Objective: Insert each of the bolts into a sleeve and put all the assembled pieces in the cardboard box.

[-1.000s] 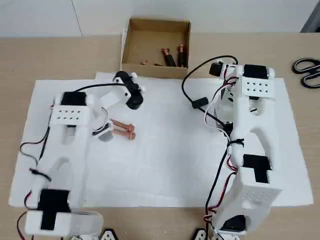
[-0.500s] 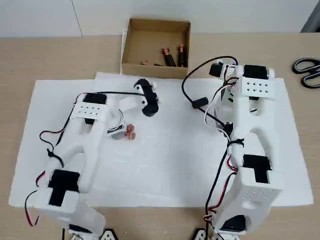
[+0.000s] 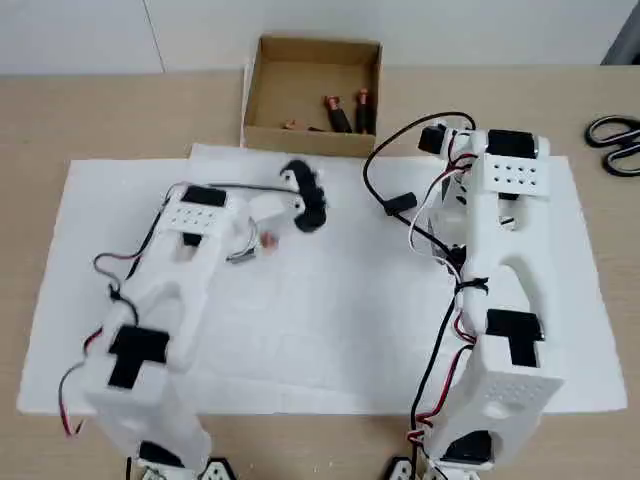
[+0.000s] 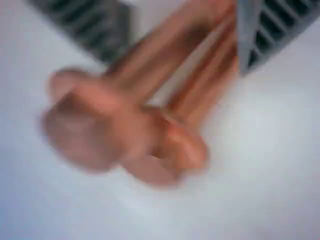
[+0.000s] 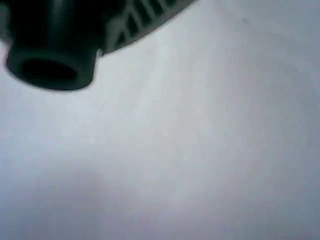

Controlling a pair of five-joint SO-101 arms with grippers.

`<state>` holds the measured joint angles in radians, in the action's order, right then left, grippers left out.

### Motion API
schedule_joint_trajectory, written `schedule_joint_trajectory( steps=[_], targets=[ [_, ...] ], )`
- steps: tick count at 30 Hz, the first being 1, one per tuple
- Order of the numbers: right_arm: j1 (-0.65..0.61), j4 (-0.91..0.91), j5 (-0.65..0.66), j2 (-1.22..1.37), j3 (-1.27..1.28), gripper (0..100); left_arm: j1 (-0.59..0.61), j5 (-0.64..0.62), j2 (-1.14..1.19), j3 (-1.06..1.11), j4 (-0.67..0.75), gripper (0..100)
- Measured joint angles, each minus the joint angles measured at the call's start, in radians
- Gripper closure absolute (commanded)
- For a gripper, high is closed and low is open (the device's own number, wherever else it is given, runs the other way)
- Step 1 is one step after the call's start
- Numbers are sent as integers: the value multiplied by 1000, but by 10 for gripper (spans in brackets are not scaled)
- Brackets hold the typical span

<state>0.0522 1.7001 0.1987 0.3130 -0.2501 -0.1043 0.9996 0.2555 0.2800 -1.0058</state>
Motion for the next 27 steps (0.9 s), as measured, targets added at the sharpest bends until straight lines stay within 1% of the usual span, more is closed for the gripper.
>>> schedule_joint_trajectory(
  steps=[7,12,15,18,22,27],
  targets=[
    [0,0,0,0,0,995,-17,2,6,2,-8,994],
    [0,0,0,0,0,995,-23,-20,8,-41,-114,994],
    [0,0,0,0,0,995,-28,-107,9,-86,-199,994],
    [0,0,0,0,0,995,-29,-232,11,-150,-272,994],
    [-9,0,0,0,0,995,-41,-388,11,-218,-322,994],
    [-34,0,0,0,0,995,-63,-592,25,-249,-344,994]
  ],
)
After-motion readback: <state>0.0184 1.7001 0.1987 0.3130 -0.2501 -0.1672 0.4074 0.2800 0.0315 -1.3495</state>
